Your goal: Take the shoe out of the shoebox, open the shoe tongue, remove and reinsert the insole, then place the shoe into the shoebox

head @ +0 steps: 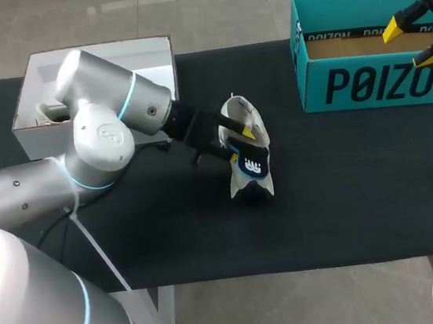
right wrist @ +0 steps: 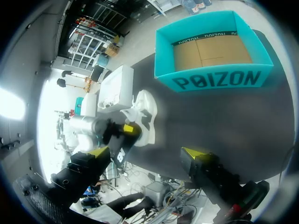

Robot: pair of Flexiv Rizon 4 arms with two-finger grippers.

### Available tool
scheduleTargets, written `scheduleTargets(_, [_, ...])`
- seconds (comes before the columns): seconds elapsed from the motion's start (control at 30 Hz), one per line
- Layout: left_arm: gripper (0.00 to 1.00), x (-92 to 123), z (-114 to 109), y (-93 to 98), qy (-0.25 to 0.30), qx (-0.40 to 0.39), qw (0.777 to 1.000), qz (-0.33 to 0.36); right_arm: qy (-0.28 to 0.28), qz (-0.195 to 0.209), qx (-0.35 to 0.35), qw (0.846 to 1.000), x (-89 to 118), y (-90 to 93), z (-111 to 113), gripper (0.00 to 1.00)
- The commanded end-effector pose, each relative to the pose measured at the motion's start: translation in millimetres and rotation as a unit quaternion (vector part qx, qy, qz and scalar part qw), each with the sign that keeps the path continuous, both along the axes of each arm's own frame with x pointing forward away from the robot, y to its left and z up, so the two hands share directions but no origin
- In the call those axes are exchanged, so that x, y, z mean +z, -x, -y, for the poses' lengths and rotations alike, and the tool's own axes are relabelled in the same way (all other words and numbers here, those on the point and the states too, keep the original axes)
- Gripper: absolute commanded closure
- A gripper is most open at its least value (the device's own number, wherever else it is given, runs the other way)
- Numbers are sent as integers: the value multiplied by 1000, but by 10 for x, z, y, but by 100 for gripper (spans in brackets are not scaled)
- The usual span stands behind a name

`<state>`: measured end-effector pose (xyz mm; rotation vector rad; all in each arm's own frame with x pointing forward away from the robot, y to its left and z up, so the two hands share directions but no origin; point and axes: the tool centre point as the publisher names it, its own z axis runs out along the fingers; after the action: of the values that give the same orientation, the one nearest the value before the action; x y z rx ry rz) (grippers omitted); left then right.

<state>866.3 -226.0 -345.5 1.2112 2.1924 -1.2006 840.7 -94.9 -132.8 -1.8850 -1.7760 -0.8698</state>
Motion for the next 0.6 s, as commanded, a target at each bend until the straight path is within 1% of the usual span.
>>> scheduleTargets(0.03, [65, 103, -76, 106, -1, 0, 1000, 6, 1, 0, -1, 1000, 0, 7, -2, 0])
scheduleTargets(0.1, [80, 137, -89, 127, 2, -4, 1000, 5, 1, 0, -1, 1000, 0, 7, -2, 0])
scheduleTargets(0.13, [82, 150, -96, 136, 4, -5, 1000, 3, 1, 0, -1, 1000, 0, 7, -2, 0])
scheduleTargets(0.2, [100, 161, -103, 151, 4, -7, 1000, 1, 1, 0, -1, 1000, 0, 7, -2, 0])
scheduleTargets(0.33, [100, 139, -98, 156, -4, -12, 1000, 5, 1, 0, -1, 1000, 0, 7, -2, 0])
scheduleTargets(0.5, [100, 61, -88, 29, -18, 3, 1000, 22, 1, 0, -1, 1000, 0, 7, -2, 0])
scheduleTargets(0.6, [100, 50, -79, -36, -20, 9, 1000, 22, 1, 0, -1, 1000, 0, 7, -2, 0])
